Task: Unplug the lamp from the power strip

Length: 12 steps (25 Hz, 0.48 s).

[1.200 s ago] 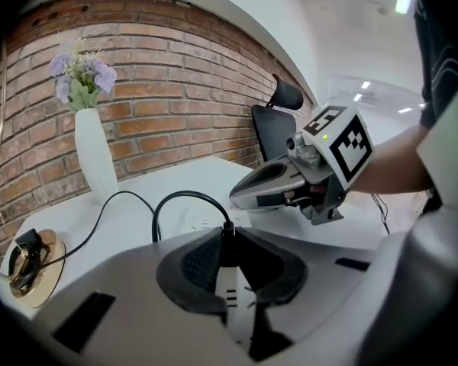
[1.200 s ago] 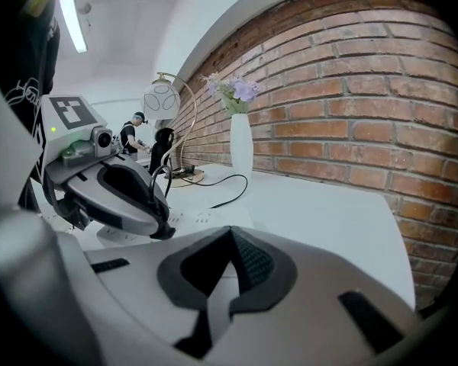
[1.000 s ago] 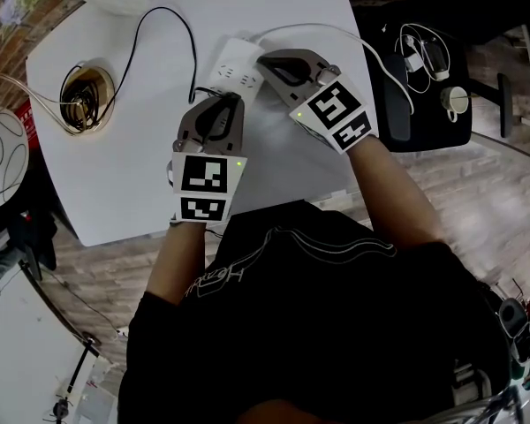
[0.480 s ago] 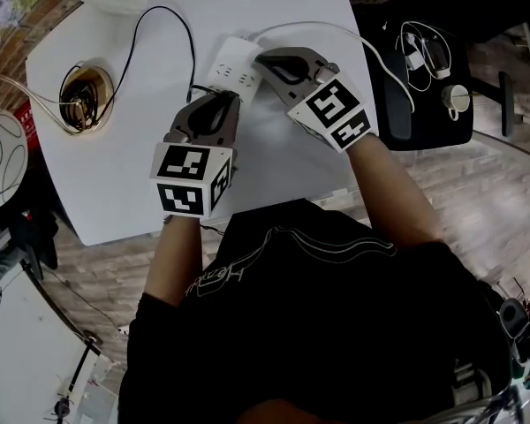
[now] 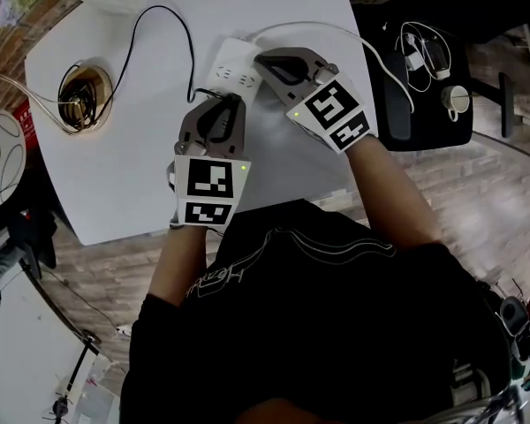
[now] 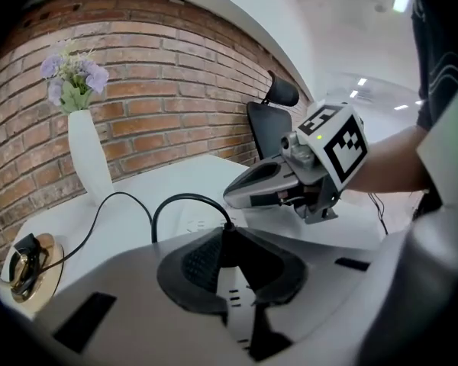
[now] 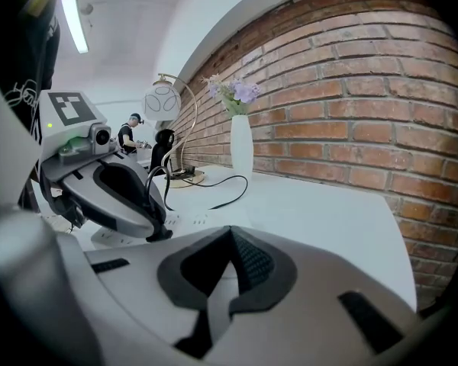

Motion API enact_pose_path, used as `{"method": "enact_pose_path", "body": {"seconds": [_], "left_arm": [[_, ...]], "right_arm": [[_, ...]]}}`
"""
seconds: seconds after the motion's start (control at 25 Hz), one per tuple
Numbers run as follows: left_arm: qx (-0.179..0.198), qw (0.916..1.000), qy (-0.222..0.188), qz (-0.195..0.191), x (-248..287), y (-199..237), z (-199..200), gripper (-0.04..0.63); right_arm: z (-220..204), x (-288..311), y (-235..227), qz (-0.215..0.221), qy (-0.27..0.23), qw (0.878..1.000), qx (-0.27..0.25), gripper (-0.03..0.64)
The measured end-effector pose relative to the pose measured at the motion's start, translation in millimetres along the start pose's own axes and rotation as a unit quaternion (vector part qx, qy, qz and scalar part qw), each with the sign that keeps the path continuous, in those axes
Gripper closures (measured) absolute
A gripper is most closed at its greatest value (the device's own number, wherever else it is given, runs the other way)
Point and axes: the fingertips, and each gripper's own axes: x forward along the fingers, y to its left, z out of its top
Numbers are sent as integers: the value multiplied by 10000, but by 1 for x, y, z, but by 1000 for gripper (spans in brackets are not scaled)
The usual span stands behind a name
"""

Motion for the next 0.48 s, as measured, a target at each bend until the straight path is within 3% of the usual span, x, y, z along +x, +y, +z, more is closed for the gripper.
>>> {"method": "enact_pose_path", "body": {"seconds": [0.16,0.28,0.4,0.48], "left_arm": [[-686,9972,-7,-296,-1,4,0,552],[-973,9945,-4,-379,-2,6,0,552],[-1010,9944,-45,-292,-2,6,0,552],[-797,9967,-85,-151,-2,6,0,552]], "right_arm": [[0,0,0,21,9,10000,1,620],[1,-1,1,64,-12,10000,-13,620],[1,-1,1,48,-29,10000,-41,621],[0,-1,1,16,-14,10000,-59,620]]}}
